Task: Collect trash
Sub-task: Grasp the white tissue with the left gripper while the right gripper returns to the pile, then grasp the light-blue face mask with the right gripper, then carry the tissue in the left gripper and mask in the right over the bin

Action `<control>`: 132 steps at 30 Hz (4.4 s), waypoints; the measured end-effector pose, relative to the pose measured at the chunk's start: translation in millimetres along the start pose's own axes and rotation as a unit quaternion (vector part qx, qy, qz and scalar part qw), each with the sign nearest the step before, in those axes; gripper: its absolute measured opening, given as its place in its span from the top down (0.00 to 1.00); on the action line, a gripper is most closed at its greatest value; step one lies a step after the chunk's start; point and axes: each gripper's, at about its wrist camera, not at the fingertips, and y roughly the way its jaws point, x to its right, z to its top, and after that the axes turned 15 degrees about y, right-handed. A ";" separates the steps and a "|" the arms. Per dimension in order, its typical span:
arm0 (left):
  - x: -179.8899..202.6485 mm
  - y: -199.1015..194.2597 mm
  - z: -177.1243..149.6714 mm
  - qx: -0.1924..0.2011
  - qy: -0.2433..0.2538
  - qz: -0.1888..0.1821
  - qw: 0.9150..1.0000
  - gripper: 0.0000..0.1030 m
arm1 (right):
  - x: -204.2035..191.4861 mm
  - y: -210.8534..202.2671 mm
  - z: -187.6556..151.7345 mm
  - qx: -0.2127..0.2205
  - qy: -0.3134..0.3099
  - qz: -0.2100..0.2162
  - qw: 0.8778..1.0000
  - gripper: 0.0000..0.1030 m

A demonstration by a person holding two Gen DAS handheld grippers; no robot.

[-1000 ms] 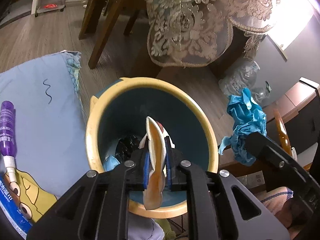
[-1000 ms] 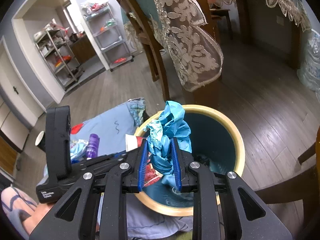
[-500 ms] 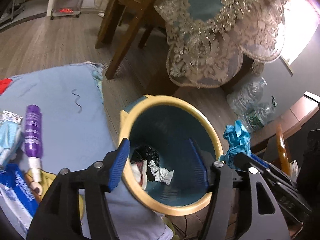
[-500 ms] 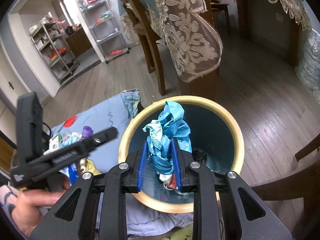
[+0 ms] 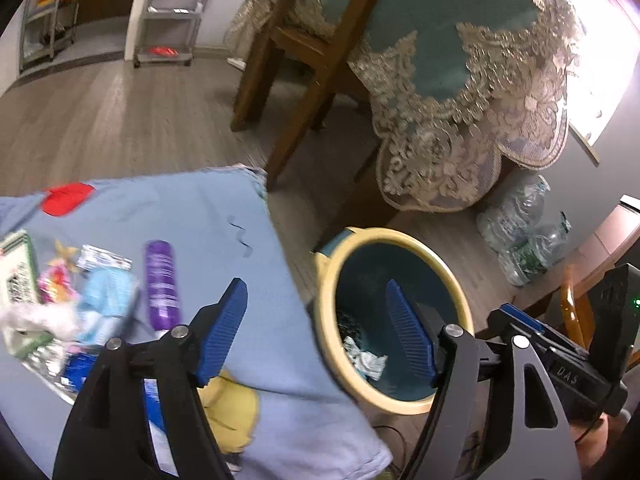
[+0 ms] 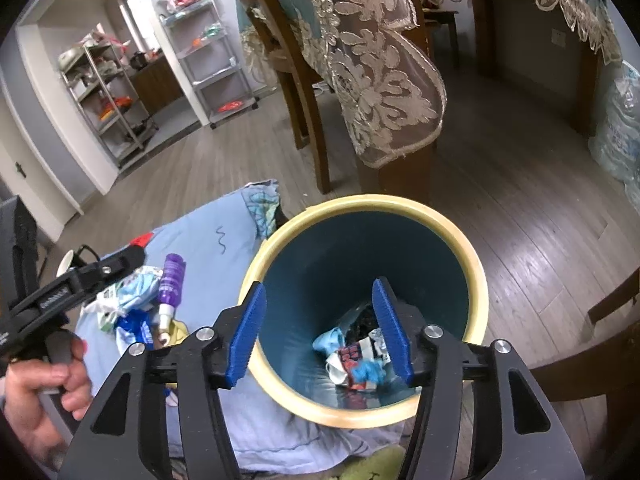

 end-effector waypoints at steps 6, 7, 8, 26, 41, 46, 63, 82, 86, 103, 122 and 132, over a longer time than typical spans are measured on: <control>-30.0 -24.8 -6.4 0.008 0.001 0.040 0.999 0.26 | -8.2 3.0 -2.9 -0.003 -0.012 0.004 1.000 0.38; -37.8 -28.7 -8.9 0.008 -0.005 0.045 0.999 0.26 | -8.8 3.7 -3.2 -0.003 -0.013 0.005 1.000 0.37; -41.9 -30.8 -10.3 0.008 -0.008 0.048 0.999 0.25 | -10.4 4.4 -3.8 -0.004 -0.015 0.006 1.000 0.37; -152.7 -75.1 -52.7 -0.019 -0.079 0.152 0.985 0.25 | -27.6 16.8 -16.4 -0.027 -0.038 0.015 0.999 0.37; -189.5 -25.0 -76.9 -0.070 -0.142 0.115 0.981 0.45 | -73.2 38.2 -36.8 -0.065 -0.078 0.056 0.993 0.37; -186.7 -19.1 -77.6 -0.069 -0.135 0.089 0.984 0.47 | -111.1 57.5 -52.2 -0.089 -0.113 0.073 0.987 0.37; -188.5 -23.3 -77.5 -0.065 -0.140 0.065 0.986 0.98 | -198.8 115.0 -64.9 -0.141 -0.143 0.109 0.974 0.37; -227.8 -53.4 -87.2 -0.038 -0.217 0.073 0.973 0.91 | -280.5 196.2 -102.1 -0.196 -0.226 0.087 0.950 0.39; -230.9 -57.8 -89.5 -0.030 -0.228 0.076 0.970 0.56 | -278.5 203.7 -109.2 -0.218 -0.220 0.096 0.946 0.67; -222.7 -50.4 -85.5 -0.036 -0.216 0.088 0.972 0.49 | -235.7 120.3 -45.4 -0.149 -0.163 0.165 0.961 0.95; -157.9 17.0 -72.5 -0.138 -0.023 0.145 0.980 0.82 | -132.1 37.4 -14.7 -0.101 -0.099 0.159 0.977 0.95; -156.6 -28.6 -60.9 -0.066 -0.075 0.114 0.988 0.85 | -83.2 14.0 -12.0 -0.075 -0.059 0.150 0.984 0.95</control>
